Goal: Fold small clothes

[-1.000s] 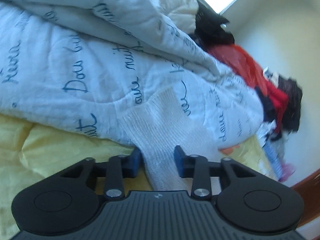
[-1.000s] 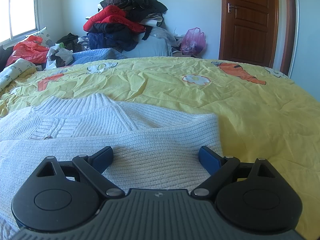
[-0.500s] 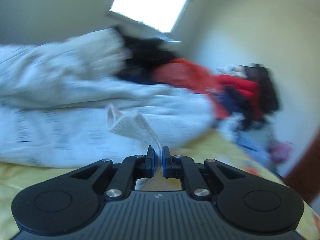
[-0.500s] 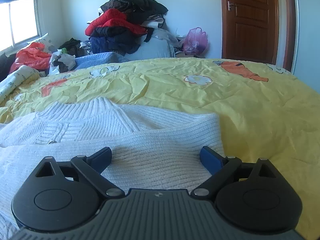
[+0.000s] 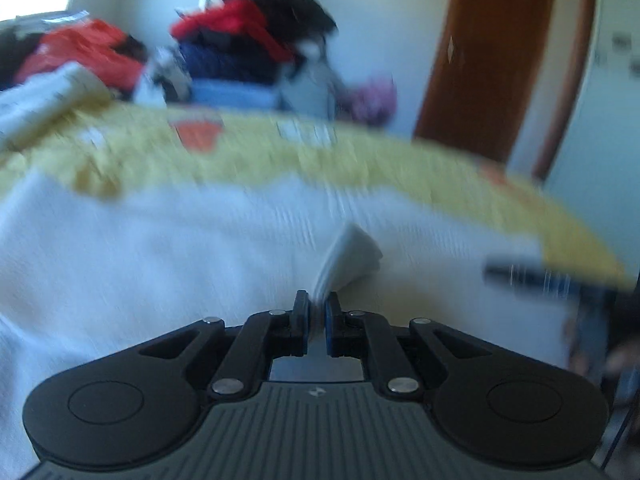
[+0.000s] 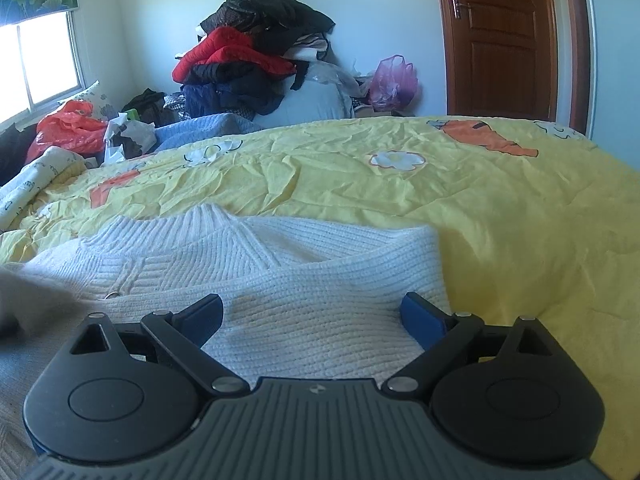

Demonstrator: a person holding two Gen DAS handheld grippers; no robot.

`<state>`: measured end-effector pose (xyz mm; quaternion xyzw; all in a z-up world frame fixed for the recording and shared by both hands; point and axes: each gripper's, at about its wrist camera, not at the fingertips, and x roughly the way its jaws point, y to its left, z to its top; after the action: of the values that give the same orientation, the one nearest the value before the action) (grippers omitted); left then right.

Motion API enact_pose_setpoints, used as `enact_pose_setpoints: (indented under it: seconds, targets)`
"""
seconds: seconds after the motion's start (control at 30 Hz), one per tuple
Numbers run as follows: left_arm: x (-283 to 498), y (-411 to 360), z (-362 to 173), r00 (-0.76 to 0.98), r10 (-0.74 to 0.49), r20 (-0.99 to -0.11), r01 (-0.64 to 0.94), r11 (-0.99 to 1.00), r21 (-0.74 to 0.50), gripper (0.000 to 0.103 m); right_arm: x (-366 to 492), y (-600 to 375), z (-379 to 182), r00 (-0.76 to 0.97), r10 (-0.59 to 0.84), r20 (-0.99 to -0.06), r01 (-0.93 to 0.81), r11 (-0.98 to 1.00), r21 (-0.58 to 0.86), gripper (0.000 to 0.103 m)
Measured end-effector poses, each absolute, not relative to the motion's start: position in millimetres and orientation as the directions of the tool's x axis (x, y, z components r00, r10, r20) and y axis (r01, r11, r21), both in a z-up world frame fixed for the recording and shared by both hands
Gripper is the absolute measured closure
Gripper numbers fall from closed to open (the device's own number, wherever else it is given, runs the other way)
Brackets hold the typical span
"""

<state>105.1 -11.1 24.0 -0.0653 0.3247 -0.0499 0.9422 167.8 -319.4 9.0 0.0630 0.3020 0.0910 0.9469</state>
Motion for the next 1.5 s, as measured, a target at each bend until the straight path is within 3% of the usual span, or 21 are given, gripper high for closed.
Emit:
enact_pose_setpoints:
  seconds: [0.07,0.1,0.13,0.2,0.23,0.33,0.5,0.57,0.7,0.77,0.83,0.87,1.03,1.07,1.1,1.33,1.5]
  targets:
    - [96.6,-16.2,22.1,0.803,-0.135,-0.581,0.095,0.991,-0.099,0.083,167.9,-320.4,9.0,0.801,0.216,-0.559,-0.135,0.974,0.183,0.007]
    - [91.3,-14.8,25.3,0.8,-0.155,-0.579,0.125,0.988,-0.091,0.068,167.8,-320.4,9.2,0.801,0.217,-0.558,-0.135,0.973,0.185,0.006]
    - [89.4,-12.5,28.7,0.797,-0.17,-0.579,0.143,0.985,-0.092,0.044,167.8,-320.4,9.2,0.801,0.218,-0.558,-0.136,0.973,0.186,0.006]
    - [70.0,-4.3,38.9,0.832,-0.162,-0.531,0.144,0.987,-0.075,0.012,168.0,-320.4,9.2,0.801,0.218,-0.558,-0.136,0.973,0.185,0.006]
    - [54.9,0.5,43.0,0.867,-0.146,-0.476,0.137,0.989,-0.054,0.007,168.0,-320.3,9.2,0.801,0.218,-0.558,-0.136,0.973,0.185,0.006]
    - [22.8,5.7,48.4,0.901,-0.128,-0.415,0.141,0.99,0.001,0.006,168.4,-319.2,9.1,0.8,0.211,-0.561,-0.135,0.975,0.175,0.007]
    - [12.0,38.3,26.0,0.862,-0.079,-0.5,0.057,0.997,-0.058,0.006,172.3,-305.5,11.2,0.779,0.168,-0.604,-0.151,0.985,0.08,0.006]
    - [22.2,52.6,17.5,0.816,-0.101,-0.57,0.027,0.99,-0.137,0.006,168.8,-296.0,24.2,0.785,0.14,-0.603,-0.14,0.989,0.046,0.015]
    - [33.7,62.8,9.9,0.788,-0.133,-0.6,0.005,0.978,-0.21,0.0,155.8,-281.8,54.4,0.727,0.401,-0.558,-0.2,0.9,0.387,0.016]
    - [31.5,59.4,10.0,0.785,-0.121,-0.608,0.009,0.983,-0.184,0.0,159.7,-256.8,54.3,0.638,0.484,-0.598,-0.254,0.866,0.431,0.019]
    - [29.8,58.1,9.7,0.785,-0.121,-0.608,0.014,0.984,-0.177,0.0,165.2,-231.5,48.4,0.578,0.499,-0.645,-0.284,0.865,0.415,0.025]
    - [27.5,58.8,10.5,0.787,-0.126,-0.604,0.014,0.982,-0.187,0.0,168.9,-221.1,44.3,0.556,0.494,-0.669,-0.288,0.869,0.403,0.033]
    - [30.8,66.2,10.6,0.798,-0.164,-0.58,0.013,0.967,-0.256,0.0,173.9,-184.5,36.5,0.56,0.431,-0.708,-0.302,0.901,0.31,0.042]
    - [32.6,67.1,10.5,0.8,-0.169,-0.576,0.013,0.964,-0.265,0.0,172.9,-181.0,37.4,0.568,0.424,-0.705,-0.318,0.903,0.288,0.066]
    - [32.9,68.1,10.3,0.801,-0.173,-0.574,0.012,0.962,-0.272,0.0,171.5,-177.4,38.8,0.571,0.423,-0.704,-0.341,0.902,0.266,0.096]
    - [33.2,70.3,10.1,0.804,-0.183,-0.566,0.012,0.956,-0.292,0.0,163.1,-204.5,71.8,0.654,0.439,-0.616,-0.374,0.896,0.241,0.101]
    - [32.9,71.0,10.1,0.806,-0.185,-0.563,0.011,0.954,-0.298,0.0,154.9,-269.9,91.6,0.712,0.364,-0.6,-0.311,0.93,0.196,0.101]
